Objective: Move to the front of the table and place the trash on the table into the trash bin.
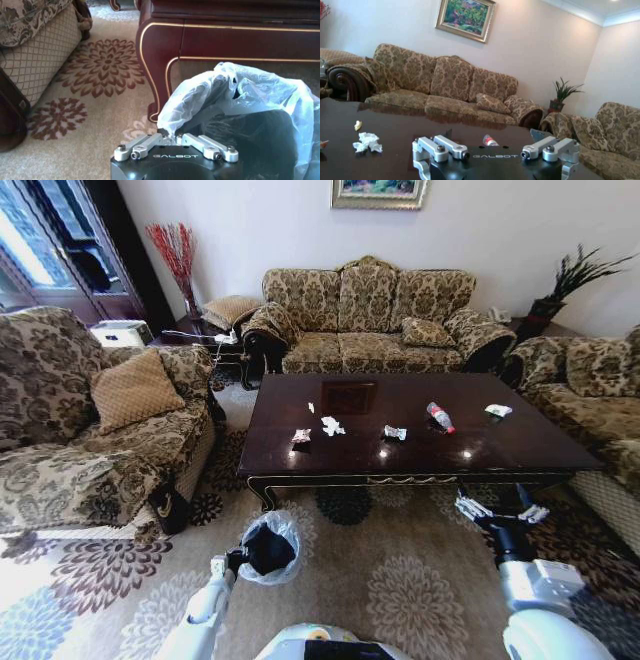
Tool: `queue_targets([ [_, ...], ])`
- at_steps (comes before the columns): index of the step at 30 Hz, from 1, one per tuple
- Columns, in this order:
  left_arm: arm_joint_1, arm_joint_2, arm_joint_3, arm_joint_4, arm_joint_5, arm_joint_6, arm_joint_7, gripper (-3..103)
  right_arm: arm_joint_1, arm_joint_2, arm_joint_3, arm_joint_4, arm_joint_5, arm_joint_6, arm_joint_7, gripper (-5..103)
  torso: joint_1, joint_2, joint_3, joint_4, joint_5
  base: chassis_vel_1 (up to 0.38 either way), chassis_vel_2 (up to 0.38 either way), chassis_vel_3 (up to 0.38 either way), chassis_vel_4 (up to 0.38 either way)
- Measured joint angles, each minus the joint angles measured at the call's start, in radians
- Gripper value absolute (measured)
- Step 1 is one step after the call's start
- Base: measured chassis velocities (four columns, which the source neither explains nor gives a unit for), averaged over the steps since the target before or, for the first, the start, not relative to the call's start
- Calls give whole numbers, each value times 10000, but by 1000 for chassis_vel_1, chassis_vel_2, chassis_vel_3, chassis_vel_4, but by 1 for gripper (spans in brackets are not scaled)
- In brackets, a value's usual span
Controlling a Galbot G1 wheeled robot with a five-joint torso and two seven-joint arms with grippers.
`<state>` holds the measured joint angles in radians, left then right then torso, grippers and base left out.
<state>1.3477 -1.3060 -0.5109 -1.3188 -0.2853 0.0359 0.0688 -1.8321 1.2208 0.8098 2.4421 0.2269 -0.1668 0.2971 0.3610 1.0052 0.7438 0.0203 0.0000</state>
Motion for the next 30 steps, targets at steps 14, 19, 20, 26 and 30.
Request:
queue_targets([
  [14, -1, 0, 0, 1, 0, 0, 0, 3, 0, 0, 0, 0, 0, 0, 0, 100, 0, 0, 0, 0, 0, 0, 0, 0, 0],
  [19, 114, 7, -34, -209, -2, 2, -1, 3, 306, -113, 523, -452, 610, -282, -745, 100, 0, 0, 1, -1, 0, 0, 0, 0, 0],
  [20, 114, 7, -34, -209, -2, 2, -1, 3, 306, -113, 523, -452, 610, -282, -745, 100, 0, 0, 1, -1, 0, 0, 0, 0, 0],
  [26, 859, 91, -349, -1661, -84, -22, -2, 3, 423, -185, 701, -553, 926, -481, -1003, 100, 0, 0, 0, 0, 1, 0, 0, 0, 0],
  [30, 1490, 167, -607, -2856, -147, -56, -2, 3, 434, -183, 701, -596, 939, -452, -1103, 100, -1, 0, 0, 1, 1, 0, 0, 0, 0],
])
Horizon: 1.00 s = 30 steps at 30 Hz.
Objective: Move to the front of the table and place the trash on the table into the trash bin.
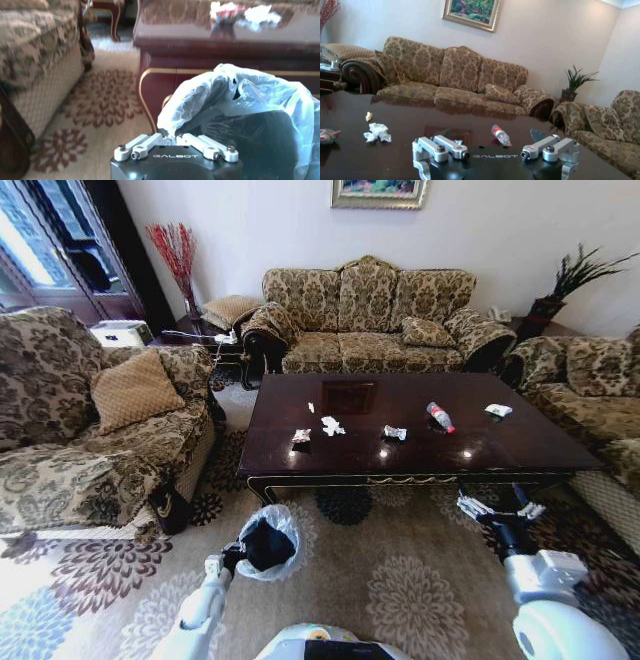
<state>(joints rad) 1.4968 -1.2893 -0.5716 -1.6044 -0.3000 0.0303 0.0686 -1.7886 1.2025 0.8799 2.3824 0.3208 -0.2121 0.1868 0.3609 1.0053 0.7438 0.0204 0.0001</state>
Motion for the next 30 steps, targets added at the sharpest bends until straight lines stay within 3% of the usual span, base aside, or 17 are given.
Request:
queue_targets([
  [6, 449, 46, -164, -827, -31, -12, 51, 3, 19, -10, 6, -70, -8, 15, -4, 100, 1, 0, 1, -3, -6, 0, 0, 0, 0],
  [17, 2157, 254, -879, -3980, -238, -153, 424, 3, 41, -24, 65, -248, -8, 71, -50, 100, 0, 0, 0, 0, 0, 0, 0, 0, 0],
  [27, 2530, 300, -1038, -4689, -307, -194, 515, 3, 57, -14, 71, -205, 25, 81, -51, 100, 1, 0, 0, 0, -3, 0, 0, 0, 0],
  [30, 2614, 352, -1168, -5669, -776, 223, 243, 3, 35, -31, 132, -114, 49, 84, -48, 100, 1, 0, 0, 0, -3, 0, 0, 0, 0],
])
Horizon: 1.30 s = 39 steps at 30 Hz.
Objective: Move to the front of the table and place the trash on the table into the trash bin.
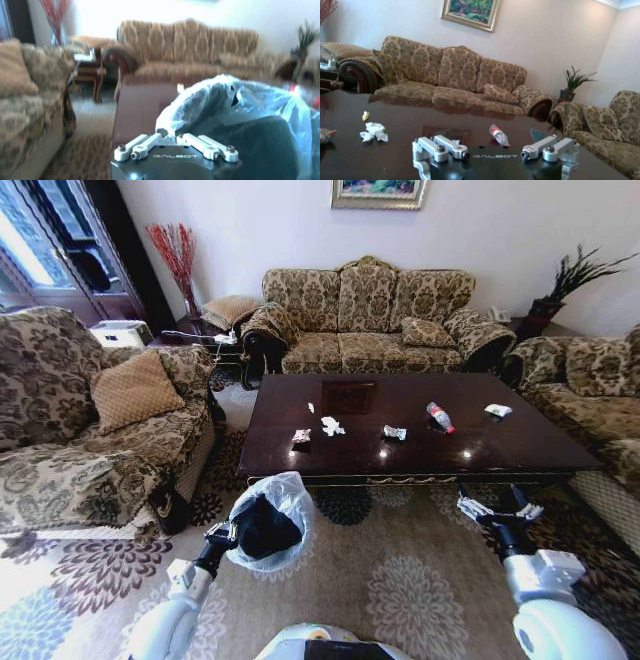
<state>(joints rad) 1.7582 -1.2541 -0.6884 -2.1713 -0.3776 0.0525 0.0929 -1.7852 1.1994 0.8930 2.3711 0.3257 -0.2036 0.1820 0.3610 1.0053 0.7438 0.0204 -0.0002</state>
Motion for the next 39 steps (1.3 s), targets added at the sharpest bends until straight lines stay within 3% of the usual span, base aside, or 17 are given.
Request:
queue_targets([
  [3, 14, 30, -79, -692, -367, 281, -197, 3, -3, -9, 21, 83, 9, 0, 6, 100, 0, 0, -1, -1, 9, 0, 0, 0, 0],
  [13, 10, 25, -121, -950, -483, 481, -391, 3, 18, -26, -14, 340, 11, -72, 24, 100, 0, -1, 1, 0, -6, 0, 0, 0, 0],
  [17, -474, -129, -504, -2289, -815, 1086, -1631, 3, 60, -25, -58, 527, 115, -104, 38, 100, -1, 0, -1, 0, 8, 0, 0, 0, 0],
  [29, -749, -179, -1032, -2281, -741, 1138, -2459, 3, 174, -93, -117, 813, 247, -220, 60, 100, 0, 0, 0, -1, 2, 0, 0, 0, 0],
  [35, -889, -204, -1179, -1998, -61, 1143, -2972, 3, 518, -177, -218, 838, 356, -295, 26, 100, 0, 0, 0, 0, 0, 0, 0, 0, 0],
  [39, -901, -235, -1167, -2012, -39, 1187, -3199, 3, 633, -216, -237, 854, 376, -377, 11, 100, 0, 0, 0, 0, 2, 0, 0, 0, 0],
])
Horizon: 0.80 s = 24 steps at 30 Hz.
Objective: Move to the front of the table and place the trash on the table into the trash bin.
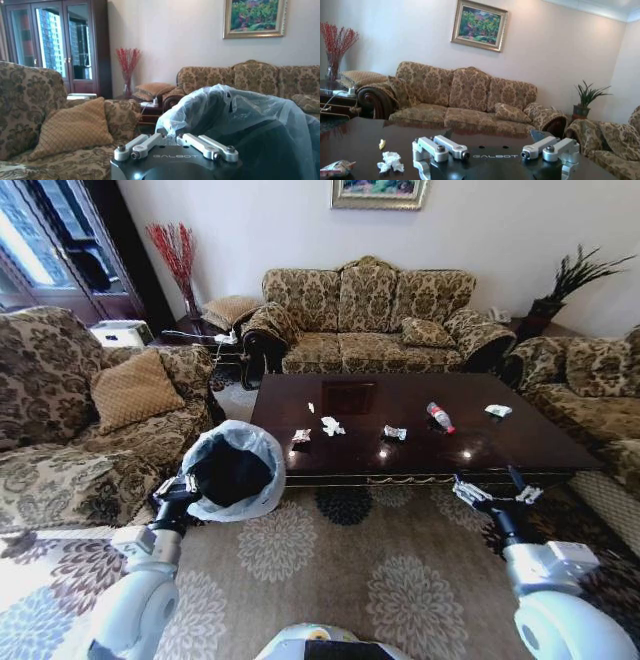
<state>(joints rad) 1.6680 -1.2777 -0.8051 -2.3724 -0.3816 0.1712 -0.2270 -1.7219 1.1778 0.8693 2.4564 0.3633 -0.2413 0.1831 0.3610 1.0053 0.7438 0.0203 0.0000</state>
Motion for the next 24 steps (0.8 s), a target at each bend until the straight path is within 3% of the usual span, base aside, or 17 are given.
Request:
queue_targets([
  [16, 56, -138, 221, -134, 28, 100, -157, 3, 56, -12, 1, -172, 101, -202, 0, 100, -1, 0, -1, 0, 1, 0, 0, 0, 0],
  [24, 123, -127, 225, -191, 42, 73, -86, 3, 42, 15, -78, -200, 70, -209, -131, 100, -4, 1, -2, -1, 0, -121, 102, 108, -120],
])
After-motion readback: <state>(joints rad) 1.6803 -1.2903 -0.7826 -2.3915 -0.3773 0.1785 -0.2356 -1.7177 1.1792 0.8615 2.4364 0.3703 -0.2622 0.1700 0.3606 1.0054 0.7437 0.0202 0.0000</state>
